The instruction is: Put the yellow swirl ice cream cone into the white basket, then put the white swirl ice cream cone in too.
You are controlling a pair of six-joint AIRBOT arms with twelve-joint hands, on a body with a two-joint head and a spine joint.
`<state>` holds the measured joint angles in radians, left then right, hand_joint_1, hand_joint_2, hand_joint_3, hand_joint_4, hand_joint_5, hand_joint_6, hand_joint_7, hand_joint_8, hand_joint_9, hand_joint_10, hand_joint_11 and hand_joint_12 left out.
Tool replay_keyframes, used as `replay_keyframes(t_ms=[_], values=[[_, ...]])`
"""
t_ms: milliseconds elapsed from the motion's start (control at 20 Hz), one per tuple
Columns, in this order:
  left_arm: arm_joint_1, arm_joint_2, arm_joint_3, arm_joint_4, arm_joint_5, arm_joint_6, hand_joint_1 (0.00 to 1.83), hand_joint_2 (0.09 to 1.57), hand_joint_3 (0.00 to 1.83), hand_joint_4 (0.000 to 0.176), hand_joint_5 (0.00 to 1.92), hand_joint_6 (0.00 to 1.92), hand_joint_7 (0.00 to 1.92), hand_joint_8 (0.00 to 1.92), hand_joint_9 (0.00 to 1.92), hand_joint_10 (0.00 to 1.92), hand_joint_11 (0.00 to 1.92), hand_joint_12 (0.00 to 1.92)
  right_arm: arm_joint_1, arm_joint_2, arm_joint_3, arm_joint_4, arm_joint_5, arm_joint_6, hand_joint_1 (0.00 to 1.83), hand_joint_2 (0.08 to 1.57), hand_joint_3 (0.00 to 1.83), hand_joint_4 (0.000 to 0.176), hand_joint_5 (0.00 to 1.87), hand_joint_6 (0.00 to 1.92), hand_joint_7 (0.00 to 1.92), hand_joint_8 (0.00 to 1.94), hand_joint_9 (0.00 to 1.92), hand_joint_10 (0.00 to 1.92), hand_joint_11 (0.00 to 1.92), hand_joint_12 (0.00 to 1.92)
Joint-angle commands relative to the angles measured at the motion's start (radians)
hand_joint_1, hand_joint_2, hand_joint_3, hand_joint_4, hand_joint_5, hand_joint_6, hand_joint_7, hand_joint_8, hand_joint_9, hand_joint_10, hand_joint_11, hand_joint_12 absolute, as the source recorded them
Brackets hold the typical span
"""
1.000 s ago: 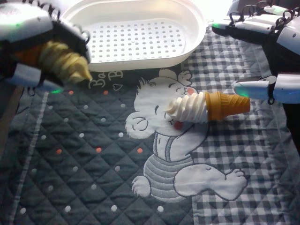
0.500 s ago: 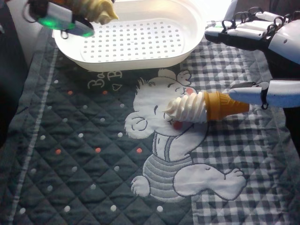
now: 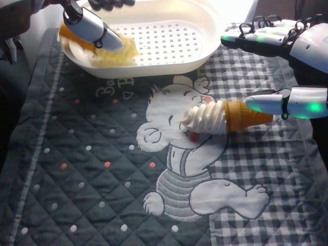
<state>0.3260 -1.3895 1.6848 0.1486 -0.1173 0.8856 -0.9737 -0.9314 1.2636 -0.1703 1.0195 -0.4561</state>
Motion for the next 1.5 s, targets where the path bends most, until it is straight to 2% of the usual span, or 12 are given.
replay_keyframes(t_ms=[0,50,300,350,400,650,900,950,1000,1150,1350,1450], values=[[-0.014,0.005,-0.007,-0.009,-0.134,-0.001,0.82,0.91,0.00,0.101,0.36,0.00,0.39,0.00,0.40,0.00,0.17,0.66,0.013,-0.002,0.004,0.036,0.115,0.009,0.49,1.19,0.00,0.048,0.21,0.00,0.27,0.00,0.38,0.00,0.26,0.67],[-0.010,0.018,-0.025,-0.008,-0.150,-0.001,0.82,0.90,0.00,0.125,0.32,0.00,0.32,0.00,0.33,0.00,0.10,0.62,0.013,-0.006,0.004,0.036,0.115,0.009,0.58,1.17,0.00,0.063,0.21,0.00,0.26,0.00,0.36,0.00,0.24,0.67],[0.022,0.150,-0.193,-0.002,-0.315,-0.001,0.75,0.94,0.00,0.107,0.30,0.00,0.28,0.00,0.28,0.00,0.00,0.83,0.013,-0.014,0.004,0.036,0.119,0.028,0.60,1.12,0.00,0.087,0.23,0.00,0.24,0.00,0.33,0.01,0.13,0.80],[0.028,0.182,-0.231,0.005,-0.358,-0.001,0.75,0.94,0.00,0.107,0.30,0.00,0.28,0.00,0.28,0.00,0.00,0.83,0.013,-0.014,0.004,0.036,0.123,0.033,0.60,1.12,0.00,0.087,0.23,0.00,0.24,0.00,0.33,0.01,0.13,0.80],[0.043,0.234,-0.293,0.007,-0.422,-0.001,0.80,0.90,0.00,0.135,0.29,0.00,0.28,0.00,0.28,0.00,0.00,0.80,0.013,-0.014,0.003,0.035,0.130,0.040,0.65,1.10,0.00,0.052,0.26,0.00,0.26,0.01,0.34,0.01,0.09,0.88],[0.191,0.425,-0.508,-0.039,-0.714,-0.001,0.77,0.91,0.00,0.068,0.32,0.01,0.25,0.00,0.22,0.00,0.00,0.62,0.014,-0.026,-0.008,-0.010,0.149,0.054,0.70,1.03,0.00,0.130,0.22,0.00,0.24,0.00,0.35,0.00,0.01,1.14],[0.332,0.491,-0.577,-0.095,-0.897,-0.078,0.80,0.87,0.00,0.047,0.36,0.00,0.26,0.00,0.20,0.01,0.00,0.62,0.014,-0.047,-0.006,-0.039,0.128,0.058,0.76,0.99,0.00,0.102,0.23,0.00,0.22,0.00,0.31,0.00,0.07,0.96],[0.355,0.497,-0.588,-0.104,-0.922,-0.082,0.83,0.86,0.00,0.014,0.37,0.00,0.28,0.00,0.23,0.01,0.00,0.72,0.014,-0.057,-0.004,-0.049,0.112,0.058,0.82,0.95,0.00,0.079,0.26,0.00,0.24,0.00,0.32,0.00,0.10,0.93],[0.371,0.501,-0.597,-0.109,-0.939,-0.082,0.88,0.85,0.00,0.028,0.37,0.00,0.27,0.00,0.23,0.01,0.00,0.72,0.014,-0.068,0.000,-0.054,0.098,0.058,0.84,0.94,0.00,0.076,0.27,0.00,0.24,0.00,0.31,0.00,0.11,0.88],[0.419,0.507,-0.614,-0.128,-0.979,-0.098,0.83,0.84,0.00,0.045,0.36,0.00,0.30,0.01,0.25,0.01,0.00,0.73,0.015,-0.110,0.026,-0.057,0.057,0.060,0.90,0.92,0.00,0.082,0.26,0.00,0.25,0.00,0.33,0.00,0.08,0.92],[0.464,0.502,-0.617,-0.169,-1.009,-0.108,0.86,0.84,0.00,0.010,0.40,0.00,0.31,0.00,0.28,0.01,0.00,0.76,0.019,-0.152,0.062,-0.064,0.012,0.079,0.94,0.88,0.00,0.096,0.28,0.00,0.29,0.00,0.44,0.01,0.08,1.04],[0.473,0.497,-0.617,-0.180,-1.014,-0.111,0.87,0.85,0.00,0.022,0.39,0.00,0.31,0.00,0.27,0.00,0.00,0.73,0.026,-0.172,0.078,-0.063,-0.011,0.080,0.98,0.89,0.00,0.094,0.30,0.01,0.30,0.00,0.47,0.01,0.08,1.09]])
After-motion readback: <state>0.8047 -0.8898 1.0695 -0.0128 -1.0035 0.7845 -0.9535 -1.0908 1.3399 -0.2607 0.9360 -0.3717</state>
